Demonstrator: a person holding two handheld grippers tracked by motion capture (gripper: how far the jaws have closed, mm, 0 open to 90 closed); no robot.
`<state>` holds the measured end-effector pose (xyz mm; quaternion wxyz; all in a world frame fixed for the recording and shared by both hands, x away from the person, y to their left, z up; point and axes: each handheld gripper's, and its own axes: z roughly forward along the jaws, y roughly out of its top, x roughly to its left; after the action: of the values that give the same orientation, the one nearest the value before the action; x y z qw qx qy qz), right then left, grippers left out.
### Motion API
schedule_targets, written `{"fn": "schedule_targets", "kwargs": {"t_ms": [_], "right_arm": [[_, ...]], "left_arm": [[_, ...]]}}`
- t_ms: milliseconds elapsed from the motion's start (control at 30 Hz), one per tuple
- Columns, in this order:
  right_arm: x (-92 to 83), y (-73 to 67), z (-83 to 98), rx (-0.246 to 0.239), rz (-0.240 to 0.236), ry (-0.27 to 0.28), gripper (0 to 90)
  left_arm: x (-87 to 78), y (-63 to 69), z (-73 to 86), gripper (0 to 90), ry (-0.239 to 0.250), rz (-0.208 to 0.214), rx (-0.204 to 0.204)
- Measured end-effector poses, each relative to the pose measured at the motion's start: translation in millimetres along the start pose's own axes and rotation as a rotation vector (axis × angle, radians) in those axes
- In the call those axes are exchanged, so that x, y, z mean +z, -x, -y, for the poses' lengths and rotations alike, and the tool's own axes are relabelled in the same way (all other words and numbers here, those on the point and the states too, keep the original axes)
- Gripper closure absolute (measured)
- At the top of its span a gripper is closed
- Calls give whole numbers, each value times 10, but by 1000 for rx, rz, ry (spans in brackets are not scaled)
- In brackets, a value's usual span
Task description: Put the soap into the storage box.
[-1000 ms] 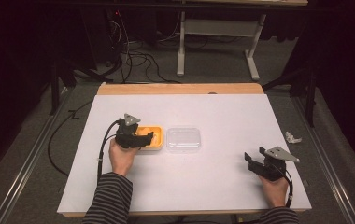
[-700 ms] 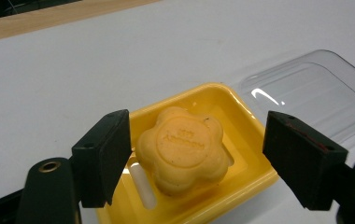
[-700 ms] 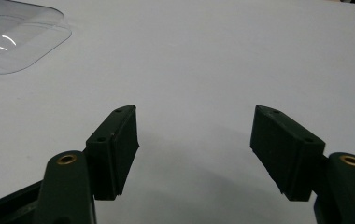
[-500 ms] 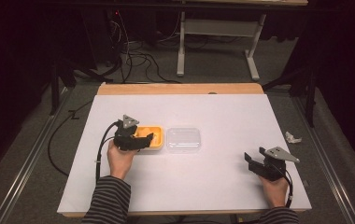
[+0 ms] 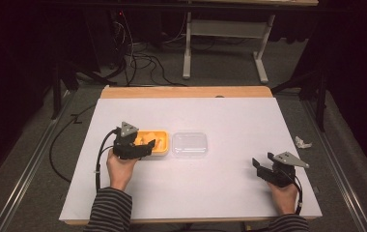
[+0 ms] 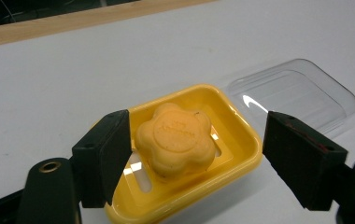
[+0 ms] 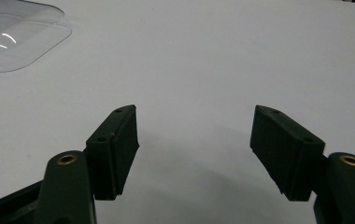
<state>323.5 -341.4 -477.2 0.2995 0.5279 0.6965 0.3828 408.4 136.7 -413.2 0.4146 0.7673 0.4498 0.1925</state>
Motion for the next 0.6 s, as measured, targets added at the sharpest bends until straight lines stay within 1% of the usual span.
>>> {"fn": "schedule_targets", "kwargs": {"t_ms": [100,133,233,267,400,600], "right_arm": [[-2,3,1,2,1,3,328],[-2,2,1,-1,3,3,328],[1,-1,0,-1,2,-1,328],[-1,-3,0,-1,1,0,328],[-2,-3,1,1,1,0,328],[-3,-3,2,-6,0,2,328]], "left_arm": [[-19,7,1,241,7,5,4],[-46,15,1,241,13,6,10],[-70,25,9,241,22,2,14],[-89,31,20,241,31,6,7],[-125,33,50,241,32,14,5],[-183,49,82,241,55,23,-3]]}}
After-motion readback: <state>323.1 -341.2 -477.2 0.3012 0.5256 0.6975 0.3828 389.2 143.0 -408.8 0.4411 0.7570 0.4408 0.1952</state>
